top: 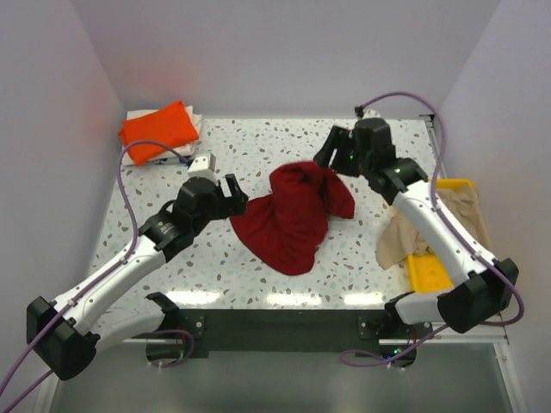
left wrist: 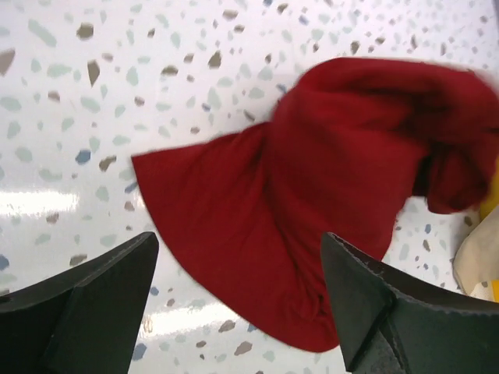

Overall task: Fold and stack the t-shirts
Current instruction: Move the tshirt to the center of the board, then flatten the tshirt out

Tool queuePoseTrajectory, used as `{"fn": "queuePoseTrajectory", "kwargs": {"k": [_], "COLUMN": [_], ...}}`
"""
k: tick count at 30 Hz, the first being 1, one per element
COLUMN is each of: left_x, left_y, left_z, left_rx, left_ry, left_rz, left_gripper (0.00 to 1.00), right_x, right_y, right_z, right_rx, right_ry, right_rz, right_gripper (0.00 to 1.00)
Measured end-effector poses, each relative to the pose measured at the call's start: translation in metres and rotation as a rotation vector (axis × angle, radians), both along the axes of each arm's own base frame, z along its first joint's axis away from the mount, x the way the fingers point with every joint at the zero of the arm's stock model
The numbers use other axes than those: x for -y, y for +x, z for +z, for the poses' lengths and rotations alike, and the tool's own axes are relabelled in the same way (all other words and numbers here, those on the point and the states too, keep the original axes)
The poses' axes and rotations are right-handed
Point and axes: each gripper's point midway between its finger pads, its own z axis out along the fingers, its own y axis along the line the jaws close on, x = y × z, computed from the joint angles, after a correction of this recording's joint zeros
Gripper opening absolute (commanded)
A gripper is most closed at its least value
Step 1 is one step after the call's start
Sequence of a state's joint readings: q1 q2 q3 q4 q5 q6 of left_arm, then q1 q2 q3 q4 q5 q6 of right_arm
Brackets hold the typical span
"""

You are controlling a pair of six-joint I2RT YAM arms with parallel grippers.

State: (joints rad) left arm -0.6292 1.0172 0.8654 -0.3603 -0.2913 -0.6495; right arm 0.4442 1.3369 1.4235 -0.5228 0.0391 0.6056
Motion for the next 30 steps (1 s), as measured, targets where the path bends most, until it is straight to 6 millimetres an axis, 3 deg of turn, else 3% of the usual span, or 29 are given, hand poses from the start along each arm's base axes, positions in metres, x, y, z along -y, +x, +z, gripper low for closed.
{"fn": "queuePoseTrajectory", "kwargs": {"k": [2,4,7,10,15,22,25,30], "left_x": [-0.001,0.004,0.015,0.033,0.064,0.074,0.073,0.059], "left_y": [-0.007,-0.015,-0.032,-0.053,-0.070,-0.049,-0.037,-0.020], "left_z": [-0.024,-0.050,-0.096,-0.135,-0.160,-0.178,-0.183,-0.193], "left_rx": [-0.040,-0.089,-0.190,-0.290,-0.331,-0.322,-0.303,-0.295], "left_ry": [-0.003,-0.007,0.009,0.054,0.091,0.215,0.274,0.390], "left_rz": [-0.004,-0.038,-0.098,-0.173,-0.271,-0.198,-0.137,-0.010], "left_gripper": [0.79,0.77,0.76,0.76,0.77,0.73,0.68,0.37], "right_x": [0.011,0.025,0.043,0.054,0.057,0.047,0.043,0.033], "right_y": [-0.010,-0.030,-0.056,-0.070,-0.070,-0.051,-0.043,-0.022], "right_z": [-0.082,-0.136,-0.182,-0.195,-0.198,-0.216,-0.222,-0.226], "right_rx": [-0.160,-0.281,-0.376,-0.386,-0.353,-0.355,-0.360,-0.348], "right_ry": [-0.095,-0.165,-0.234,-0.257,-0.250,-0.243,-0.242,-0.228], "right_rz": [-0.021,-0.033,-0.050,-0.067,-0.083,-0.082,-0.085,-0.090], "right_gripper": [0.69,0.70,0.70,0.70,0.69,0.69,0.70,0.70]}}
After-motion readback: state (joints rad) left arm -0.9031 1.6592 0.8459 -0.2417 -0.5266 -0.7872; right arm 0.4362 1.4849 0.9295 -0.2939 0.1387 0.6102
